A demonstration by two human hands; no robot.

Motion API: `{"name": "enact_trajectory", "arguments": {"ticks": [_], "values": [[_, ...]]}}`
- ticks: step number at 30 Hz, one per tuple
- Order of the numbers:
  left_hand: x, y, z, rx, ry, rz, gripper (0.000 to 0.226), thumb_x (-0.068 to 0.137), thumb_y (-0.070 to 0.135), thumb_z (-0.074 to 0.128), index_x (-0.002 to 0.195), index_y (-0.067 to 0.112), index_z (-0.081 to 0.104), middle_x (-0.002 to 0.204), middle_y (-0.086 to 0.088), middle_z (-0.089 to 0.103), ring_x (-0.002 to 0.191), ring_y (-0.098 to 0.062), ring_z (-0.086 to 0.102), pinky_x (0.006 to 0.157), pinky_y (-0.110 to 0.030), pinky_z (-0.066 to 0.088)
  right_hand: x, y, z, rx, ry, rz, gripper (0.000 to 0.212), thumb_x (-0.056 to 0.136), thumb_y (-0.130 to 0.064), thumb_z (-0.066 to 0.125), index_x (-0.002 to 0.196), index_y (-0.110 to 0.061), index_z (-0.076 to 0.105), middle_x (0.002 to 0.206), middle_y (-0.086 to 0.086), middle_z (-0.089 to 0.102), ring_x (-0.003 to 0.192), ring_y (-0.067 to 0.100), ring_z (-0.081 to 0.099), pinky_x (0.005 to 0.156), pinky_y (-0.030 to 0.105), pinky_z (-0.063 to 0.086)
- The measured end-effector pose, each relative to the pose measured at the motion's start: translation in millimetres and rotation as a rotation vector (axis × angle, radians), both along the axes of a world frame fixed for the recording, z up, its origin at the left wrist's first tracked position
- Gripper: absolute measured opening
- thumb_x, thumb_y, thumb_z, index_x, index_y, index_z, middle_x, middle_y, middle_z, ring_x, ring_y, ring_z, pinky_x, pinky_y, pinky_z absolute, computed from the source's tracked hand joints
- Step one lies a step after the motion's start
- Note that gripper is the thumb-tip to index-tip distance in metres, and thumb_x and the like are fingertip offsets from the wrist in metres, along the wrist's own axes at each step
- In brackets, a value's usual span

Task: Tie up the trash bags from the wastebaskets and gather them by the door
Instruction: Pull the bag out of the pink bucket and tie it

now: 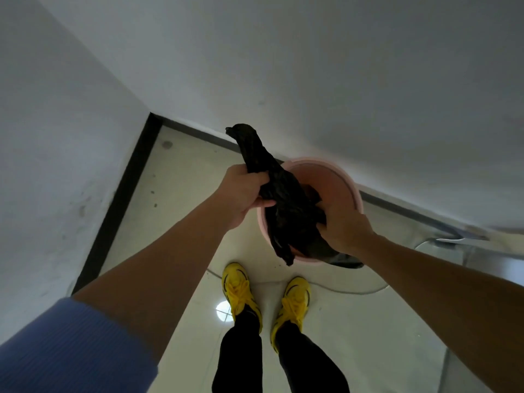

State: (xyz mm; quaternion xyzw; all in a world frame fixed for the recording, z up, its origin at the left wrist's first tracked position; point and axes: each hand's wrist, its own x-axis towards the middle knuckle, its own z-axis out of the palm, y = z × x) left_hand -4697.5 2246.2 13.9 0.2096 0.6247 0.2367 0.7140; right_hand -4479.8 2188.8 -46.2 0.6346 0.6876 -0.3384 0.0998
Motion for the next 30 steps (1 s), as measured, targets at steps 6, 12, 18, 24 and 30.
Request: {"name": "enact_trajectory", "arguments": {"ticks": [6, 12, 18, 24, 30], "values": [[-4.1, -25.0, 97.2, 0.157, 0.044, 0.019, 0.019, 0.084, -0.001, 0.065, 0.101, 0.007, 0.066, 0.097, -0.011, 0.072, 0.083, -0.023, 0.071, 0.057, -0.022, 0.056, 14.0, -27.4, 93.6, 0.052, -0.075, -0.026, 0.022, 0.095, -0.029, 0.047, 0.111, -0.026, 0.061, 0.068, -0.009, 0.047, 0.066, 0.018, 0.05, 0.061, 0.028, 0.038], [-18.6, -80.8, 155.8, 0.193, 0.084, 0.008, 0.02, 0.081, -0.003, 0.067, 0.099, 0.005, 0.067, 0.098, -0.015, 0.073, 0.087, -0.028, 0.072, 0.063, -0.029, 0.058, 6.4, -87.4, 149.5, 0.117, -0.045, -0.097, 0.02, 0.097, -0.03, 0.045, 0.102, -0.023, 0.063, 0.065, -0.009, 0.048, 0.061, 0.016, 0.05, 0.057, 0.026, 0.038], [-45.8, -157.2, 153.2, 0.187, 0.113, -0.112, 0.024, 0.082, 0.003, 0.069, 0.105, 0.006, 0.066, 0.098, -0.013, 0.074, 0.088, -0.026, 0.072, 0.069, -0.032, 0.06, -14.4, -176.6, 155.0, 0.136, -0.065, -0.18, 0.022, 0.095, -0.027, 0.046, 0.104, -0.022, 0.066, 0.075, 0.002, 0.06, 0.064, 0.022, 0.055, 0.054, 0.026, 0.037], [-84.4, -249.0, 142.7, 0.137, 0.116, -0.145, 0.014, 0.083, 0.007, 0.068, 0.093, 0.016, 0.067, 0.085, -0.007, 0.075, 0.068, -0.018, 0.072, 0.065, -0.031, 0.057, -47.6, -270.1, 149.6, 0.133, -0.088, -0.244, 0.023, 0.092, -0.023, 0.047, 0.105, -0.024, 0.066, 0.085, 0.007, 0.067, 0.077, 0.03, 0.063, 0.058, 0.031, 0.042], [-108.7, -330.1, 134.0, 0.077, 0.152, -0.136, 0.013, 0.084, 0.008, 0.069, 0.095, 0.014, 0.067, 0.084, -0.009, 0.074, 0.067, -0.02, 0.068, 0.06, -0.029, 0.054, -65.5, -351.2, 150.6, 0.163, -0.077, -0.234, 0.024, 0.092, -0.022, 0.048, 0.111, -0.025, 0.064, 0.086, 0.008, 0.068, 0.078, 0.032, 0.064, 0.059, 0.03, 0.038]]}}
